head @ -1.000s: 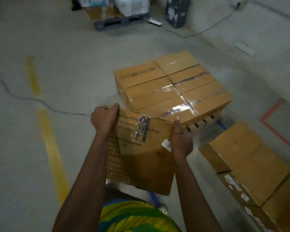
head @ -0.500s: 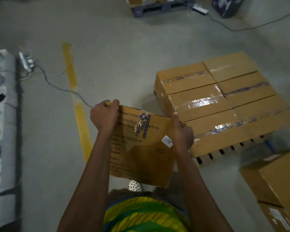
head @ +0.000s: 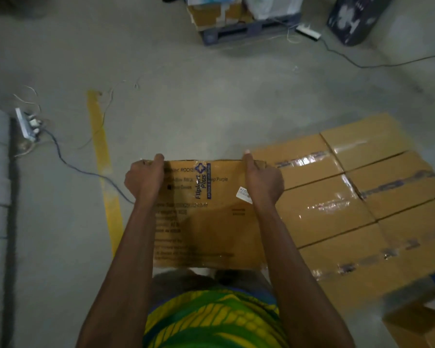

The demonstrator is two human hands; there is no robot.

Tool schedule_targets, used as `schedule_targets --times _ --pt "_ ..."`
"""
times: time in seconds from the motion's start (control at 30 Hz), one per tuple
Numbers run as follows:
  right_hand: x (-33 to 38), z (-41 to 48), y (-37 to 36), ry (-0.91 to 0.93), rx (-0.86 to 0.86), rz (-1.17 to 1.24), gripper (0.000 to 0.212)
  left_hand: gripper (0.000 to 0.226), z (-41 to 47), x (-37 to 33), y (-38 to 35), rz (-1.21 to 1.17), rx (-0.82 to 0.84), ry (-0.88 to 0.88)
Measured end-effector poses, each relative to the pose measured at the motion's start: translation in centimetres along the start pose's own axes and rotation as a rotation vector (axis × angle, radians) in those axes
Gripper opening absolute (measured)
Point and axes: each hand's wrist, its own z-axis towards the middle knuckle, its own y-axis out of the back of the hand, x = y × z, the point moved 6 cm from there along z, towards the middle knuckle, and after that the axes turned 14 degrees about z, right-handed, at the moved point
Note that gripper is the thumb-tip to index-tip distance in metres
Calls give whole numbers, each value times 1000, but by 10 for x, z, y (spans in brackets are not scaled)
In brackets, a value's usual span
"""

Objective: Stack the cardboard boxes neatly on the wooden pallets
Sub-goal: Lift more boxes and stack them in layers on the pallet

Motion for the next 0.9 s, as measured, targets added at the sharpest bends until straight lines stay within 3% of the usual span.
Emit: schedule_targets --times 0.1,0.27,0.4,0.57,0.73,0.9 --pt "63 42 -35 115 -5 -64 91 43 53 -42 10 -21 -2 39" --pt "126 118 -95 144 -44 -43 91 44 152 -130 7 -35 -43 5" --pt "168 191 -145 129 -144 -11 94 45 252 -232 -8 -11 -83 -185" --pt "228 268 -184 8 -284 113 84 40 345 -370 -19 -3 16 -365" --pt "266 316 -184 -116 -415 251 55 47 390 -512 -43 103 18 -642" --pt "283 383 -175 -202 -535 300 58 40 401 -632 -94 160 145 -792"
